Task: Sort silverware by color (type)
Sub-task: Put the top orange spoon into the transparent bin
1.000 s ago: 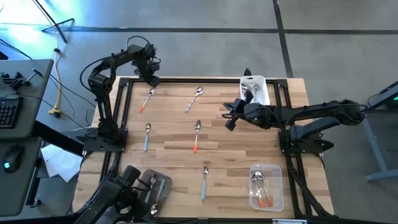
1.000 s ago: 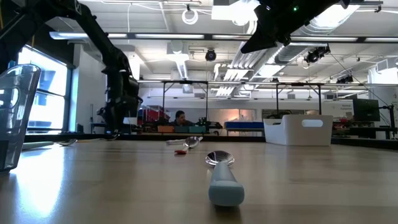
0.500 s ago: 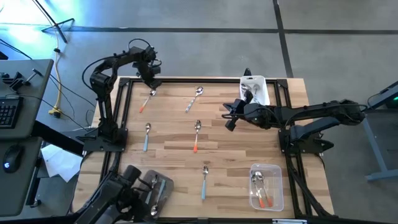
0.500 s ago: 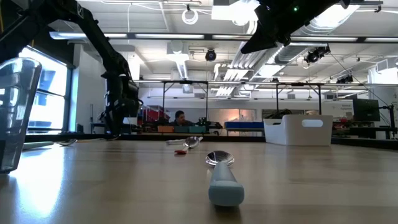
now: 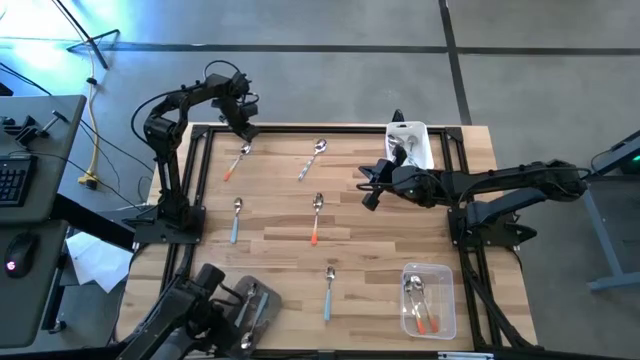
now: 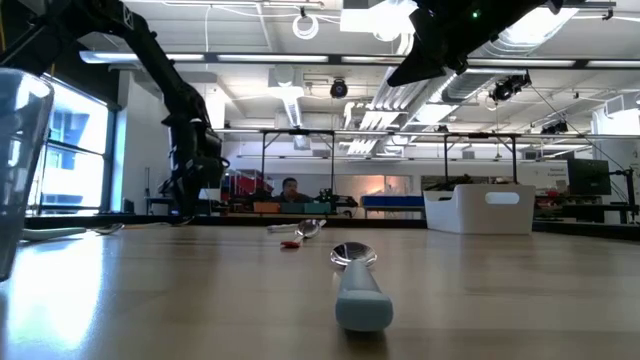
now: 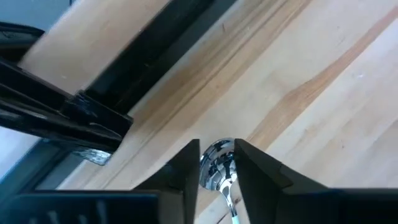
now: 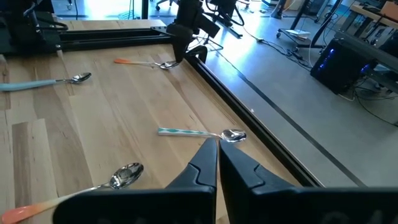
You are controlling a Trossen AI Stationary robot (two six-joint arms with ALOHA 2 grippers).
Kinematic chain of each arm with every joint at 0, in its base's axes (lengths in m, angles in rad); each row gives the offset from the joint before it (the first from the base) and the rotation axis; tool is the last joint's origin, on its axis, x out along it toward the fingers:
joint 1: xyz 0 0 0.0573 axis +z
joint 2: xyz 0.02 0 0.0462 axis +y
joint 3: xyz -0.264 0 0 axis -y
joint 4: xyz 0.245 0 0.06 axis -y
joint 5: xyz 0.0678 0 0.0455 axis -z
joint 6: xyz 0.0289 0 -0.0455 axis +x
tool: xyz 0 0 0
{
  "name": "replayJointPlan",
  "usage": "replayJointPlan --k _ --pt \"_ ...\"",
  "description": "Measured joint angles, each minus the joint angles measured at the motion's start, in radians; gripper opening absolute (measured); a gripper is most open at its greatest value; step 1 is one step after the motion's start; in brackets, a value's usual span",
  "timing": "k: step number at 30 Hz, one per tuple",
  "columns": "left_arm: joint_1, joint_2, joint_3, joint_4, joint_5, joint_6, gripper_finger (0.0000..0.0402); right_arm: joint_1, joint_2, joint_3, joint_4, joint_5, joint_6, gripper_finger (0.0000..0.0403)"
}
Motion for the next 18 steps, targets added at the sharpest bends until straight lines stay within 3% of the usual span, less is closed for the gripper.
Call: replayJointPlan --k 8,18 --pt "0.000 0.000 0.018 0.001 -0.060 0.005 0.0007 0.000 0.000 0.000 -0.010 0.000 0.000 0.0000" --pt "0.000 -0.008 0.111 -0.051 -0.180 -0.031 0.0002 0.000 0.000 0.000 -0.011 0.000 -0.005 0.0000"
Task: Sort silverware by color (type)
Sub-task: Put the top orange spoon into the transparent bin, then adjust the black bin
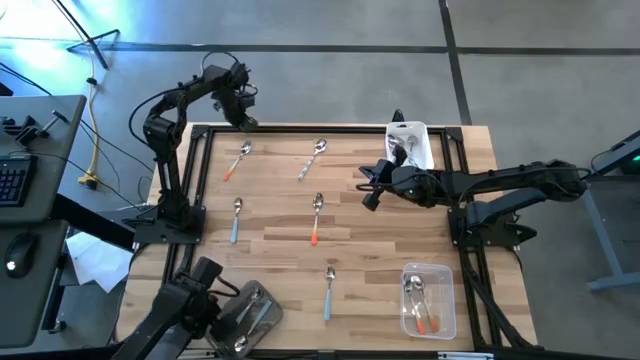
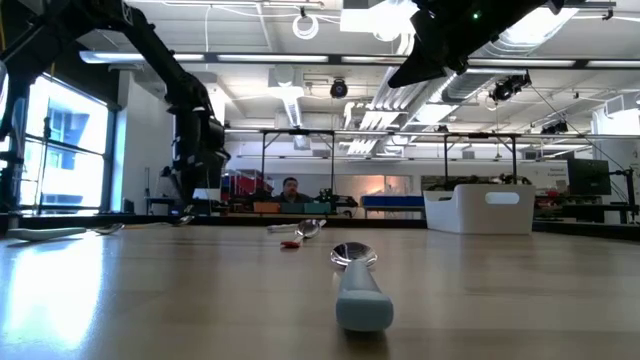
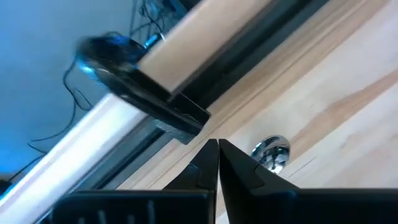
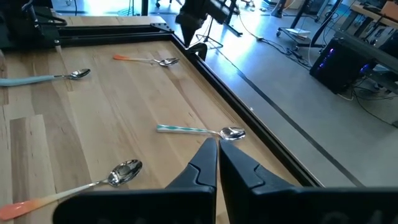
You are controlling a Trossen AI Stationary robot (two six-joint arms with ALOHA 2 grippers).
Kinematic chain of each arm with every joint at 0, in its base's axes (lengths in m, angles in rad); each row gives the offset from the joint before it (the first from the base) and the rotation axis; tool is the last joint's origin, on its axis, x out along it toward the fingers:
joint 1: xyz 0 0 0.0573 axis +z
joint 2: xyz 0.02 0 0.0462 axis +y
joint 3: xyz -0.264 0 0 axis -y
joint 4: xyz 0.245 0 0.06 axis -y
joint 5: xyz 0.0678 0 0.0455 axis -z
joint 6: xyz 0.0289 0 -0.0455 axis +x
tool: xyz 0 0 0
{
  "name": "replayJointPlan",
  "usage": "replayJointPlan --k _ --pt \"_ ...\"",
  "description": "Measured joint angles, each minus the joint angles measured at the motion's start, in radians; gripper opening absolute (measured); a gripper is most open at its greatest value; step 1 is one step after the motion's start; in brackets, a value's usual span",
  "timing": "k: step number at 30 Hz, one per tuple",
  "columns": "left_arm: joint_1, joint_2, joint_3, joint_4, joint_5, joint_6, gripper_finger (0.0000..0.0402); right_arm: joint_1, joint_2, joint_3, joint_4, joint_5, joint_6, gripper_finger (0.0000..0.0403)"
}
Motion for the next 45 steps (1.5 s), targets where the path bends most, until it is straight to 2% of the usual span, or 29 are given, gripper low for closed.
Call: replayJointPlan --k 7,12,21,25,29,35,41,45 --pt "-0.036 -0.125 0.022 -0.013 0.012 -0.021 0.0000 -0.001 0.000 0.000 0.001 0.001 -0.020 0.0000" --pt "-0.142 -0.303 -0.032 0.019 0.067 -0.031 0.0000 -0.001 0.000 0.000 0.003 0.001 -0.044 0.0000" --pt "-0.482 -0.779 -0.300 0.031 0.068 -0.045 0.0000 -0.001 0.000 0.000 0.040 -0.022 -0.065 0.0000" --pt "-0.681 -0.994 -0.448 0.012 0.074 -0.116 0.0000 -0.001 0.000 0.000 0.078 -0.041 -0.073 0.0000" --pt "-0.925 -1.123 -0.556 0.007 0.129 -0.247 0.0000 0.000 0.000 0.000 0.114 -0.046 -0.084 0.0000" --pt "-1.274 -1.138 -0.646 0.111 0.120 -0.392 0.0000 0.001 0.000 0.000 0.117 -0.072 -0.054 0.0000" --pt "-1.527 -0.968 -0.658 0.244 0.126 -0.416 0.0000 0.013 0.000 0.000 0.110 -0.083 -0.039 0.0000" --pt "-1.646 -0.829 -0.658 0.348 0.191 -0.417 0.0000 0.025 0.000 0.000 0.109 -0.083 -0.046 0.0000"
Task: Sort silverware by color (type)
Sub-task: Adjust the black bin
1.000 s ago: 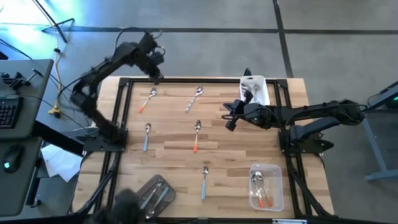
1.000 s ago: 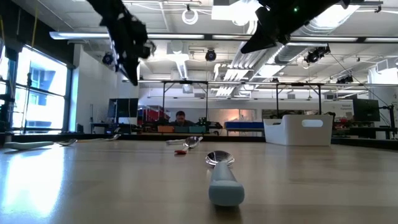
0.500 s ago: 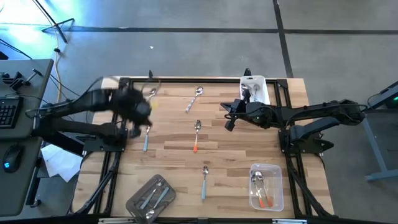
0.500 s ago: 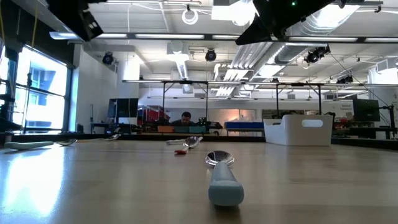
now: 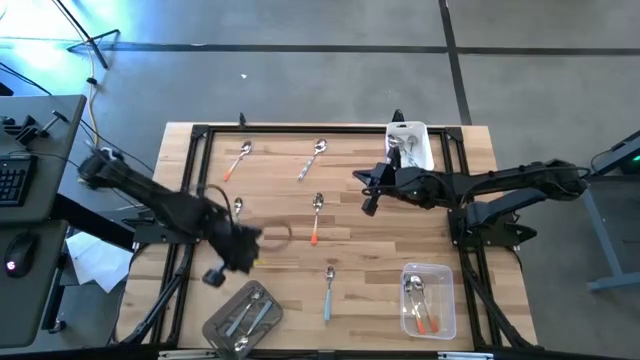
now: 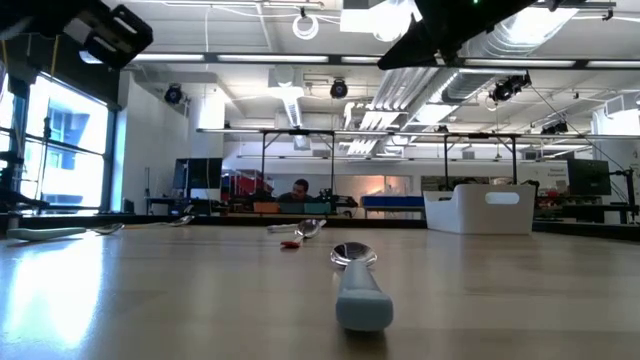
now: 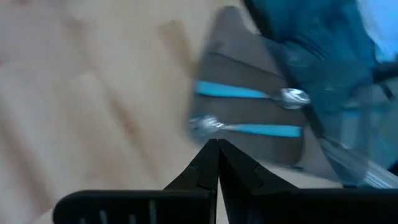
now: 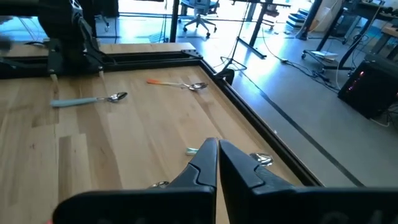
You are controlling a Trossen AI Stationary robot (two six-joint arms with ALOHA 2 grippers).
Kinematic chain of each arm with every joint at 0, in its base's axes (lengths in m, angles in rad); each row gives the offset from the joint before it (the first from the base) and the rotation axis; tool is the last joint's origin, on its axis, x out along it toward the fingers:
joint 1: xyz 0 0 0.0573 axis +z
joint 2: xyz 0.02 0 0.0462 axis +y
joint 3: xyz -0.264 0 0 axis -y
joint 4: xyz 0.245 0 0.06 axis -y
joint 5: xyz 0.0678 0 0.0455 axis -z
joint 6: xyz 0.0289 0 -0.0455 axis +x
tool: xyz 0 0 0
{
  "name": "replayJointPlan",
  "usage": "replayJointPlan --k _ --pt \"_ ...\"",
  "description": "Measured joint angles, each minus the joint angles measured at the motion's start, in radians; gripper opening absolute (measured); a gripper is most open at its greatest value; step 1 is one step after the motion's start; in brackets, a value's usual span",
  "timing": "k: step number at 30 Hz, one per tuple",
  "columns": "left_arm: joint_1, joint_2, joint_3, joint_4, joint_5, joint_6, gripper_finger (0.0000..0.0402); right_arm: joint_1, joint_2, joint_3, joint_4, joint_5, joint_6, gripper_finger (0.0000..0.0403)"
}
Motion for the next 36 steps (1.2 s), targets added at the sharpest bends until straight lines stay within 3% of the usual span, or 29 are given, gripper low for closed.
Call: replayJointPlan --k 8,18,30,36 --pt "-0.072 0.167 0.054 0.070 0.011 -0.014 0.0000 0.002 0.000 0.000 -0.005 0.000 0.000 0.0000" --pt "-0.072 0.275 0.060 0.015 -0.145 -0.031 0.0000 0.002 0.000 0.000 -0.009 0.001 0.007 0.0000" --pt "-0.072 0.230 0.057 -0.098 -0.284 -0.238 0.0000 0.002 0.000 0.000 -0.009 0.001 0.007 0.0000" --pt "-0.072 0.186 0.057 -0.241 -0.372 -0.393 0.0000 0.002 0.000 0.000 -0.009 0.001 0.007 0.0000"
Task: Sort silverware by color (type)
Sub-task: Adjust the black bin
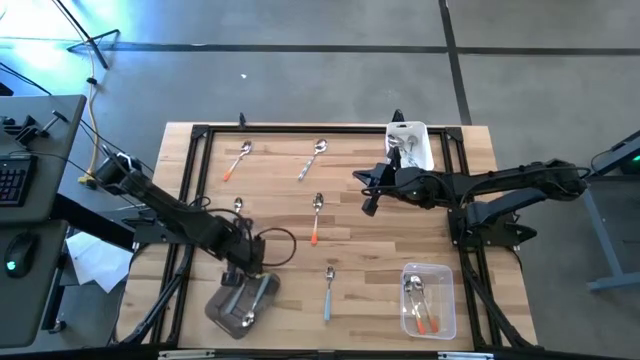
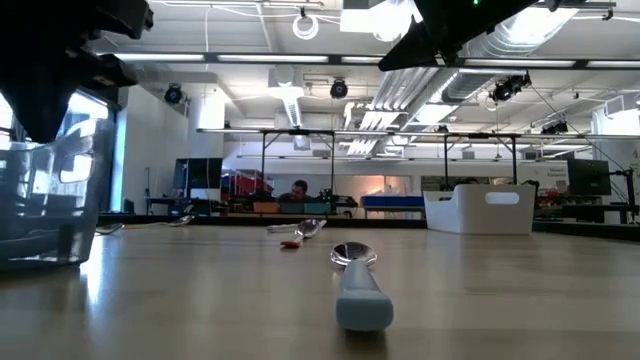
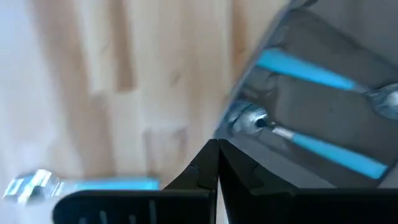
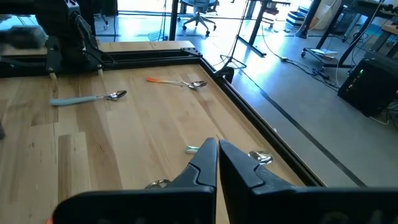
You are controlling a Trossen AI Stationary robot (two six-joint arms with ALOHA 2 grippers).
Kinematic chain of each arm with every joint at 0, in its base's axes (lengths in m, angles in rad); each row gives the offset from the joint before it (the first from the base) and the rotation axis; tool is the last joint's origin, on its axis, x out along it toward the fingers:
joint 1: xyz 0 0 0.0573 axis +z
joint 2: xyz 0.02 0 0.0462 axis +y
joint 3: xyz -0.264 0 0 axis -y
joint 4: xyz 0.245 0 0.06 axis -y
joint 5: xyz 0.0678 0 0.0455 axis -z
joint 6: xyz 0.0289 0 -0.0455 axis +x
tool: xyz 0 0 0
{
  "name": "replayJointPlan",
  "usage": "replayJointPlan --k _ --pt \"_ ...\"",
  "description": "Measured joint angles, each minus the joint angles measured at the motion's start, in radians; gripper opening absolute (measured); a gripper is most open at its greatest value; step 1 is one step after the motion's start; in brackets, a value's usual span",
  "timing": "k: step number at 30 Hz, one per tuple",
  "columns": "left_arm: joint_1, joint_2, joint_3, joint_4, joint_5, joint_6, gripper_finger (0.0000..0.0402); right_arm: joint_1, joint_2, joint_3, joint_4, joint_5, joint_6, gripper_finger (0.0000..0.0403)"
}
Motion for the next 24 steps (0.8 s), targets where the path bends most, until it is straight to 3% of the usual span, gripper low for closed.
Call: replayJointPlan --k 6,10,15,20,24 --pt "0.000 -0.057 0.000 -0.147 -0.042 -0.194 0.0000 0.000 0.000 0.000 0.000 0.000 0.000 0.0000" --pt "0.000 -0.112 0.000 -0.113 -0.076 -0.238 0.0000 0.000 0.000 0.000 0.000 0.000 0.000 0.0000" --pt "0.046 -0.098 0.000 0.090 -0.055 -0.045 0.0000 0.000 0.000 0.000 0.001 0.000 0.000 0.0000" --pt "0.094 -0.015 0.000 0.338 0.130 0.259 0.0000 0.001 0.000 0.000 0.001 0.000 0.008 0.0000" --pt "0.095 0.000 0.000 0.311 0.251 0.298 0.0000 0.001 0.000 0.000 -0.004 0.000 0.019 0.0000"
